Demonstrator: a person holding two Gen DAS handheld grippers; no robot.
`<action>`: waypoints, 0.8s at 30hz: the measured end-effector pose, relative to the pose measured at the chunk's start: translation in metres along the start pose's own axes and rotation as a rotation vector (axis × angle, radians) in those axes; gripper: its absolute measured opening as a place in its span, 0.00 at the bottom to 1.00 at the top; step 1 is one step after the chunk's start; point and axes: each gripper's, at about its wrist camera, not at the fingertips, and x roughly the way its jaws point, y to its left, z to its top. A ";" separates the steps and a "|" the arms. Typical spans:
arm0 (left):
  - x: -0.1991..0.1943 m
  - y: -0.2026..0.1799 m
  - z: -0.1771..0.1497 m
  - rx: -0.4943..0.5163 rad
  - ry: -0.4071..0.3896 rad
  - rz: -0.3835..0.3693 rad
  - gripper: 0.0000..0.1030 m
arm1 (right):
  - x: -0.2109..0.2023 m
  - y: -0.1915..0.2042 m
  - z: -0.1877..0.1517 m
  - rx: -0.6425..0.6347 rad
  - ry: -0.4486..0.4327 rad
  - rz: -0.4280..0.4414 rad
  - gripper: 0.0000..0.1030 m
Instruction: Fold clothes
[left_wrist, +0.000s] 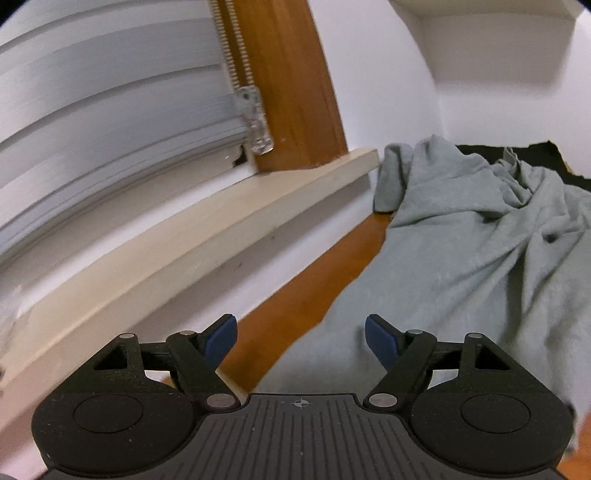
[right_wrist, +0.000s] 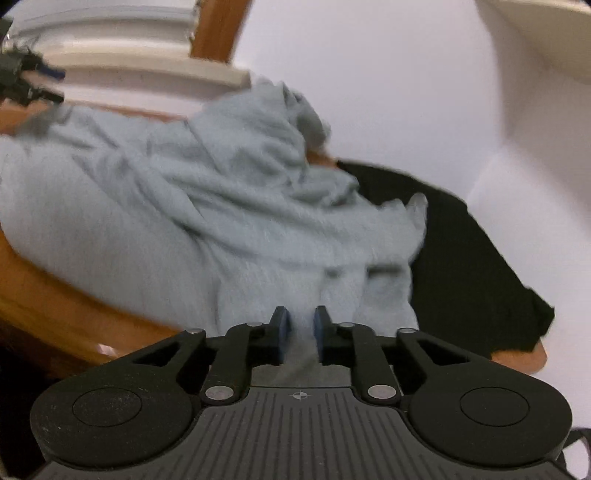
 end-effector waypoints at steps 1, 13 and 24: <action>-0.005 0.003 -0.005 0.000 -0.002 0.003 0.79 | -0.001 0.008 0.007 -0.004 -0.017 0.014 0.29; -0.046 0.075 -0.045 -0.241 -0.113 0.035 0.89 | 0.037 0.165 0.116 -0.160 -0.090 0.358 0.37; -0.045 0.093 -0.043 -0.298 -0.106 0.023 1.00 | 0.080 0.281 0.185 -0.235 -0.031 0.571 0.38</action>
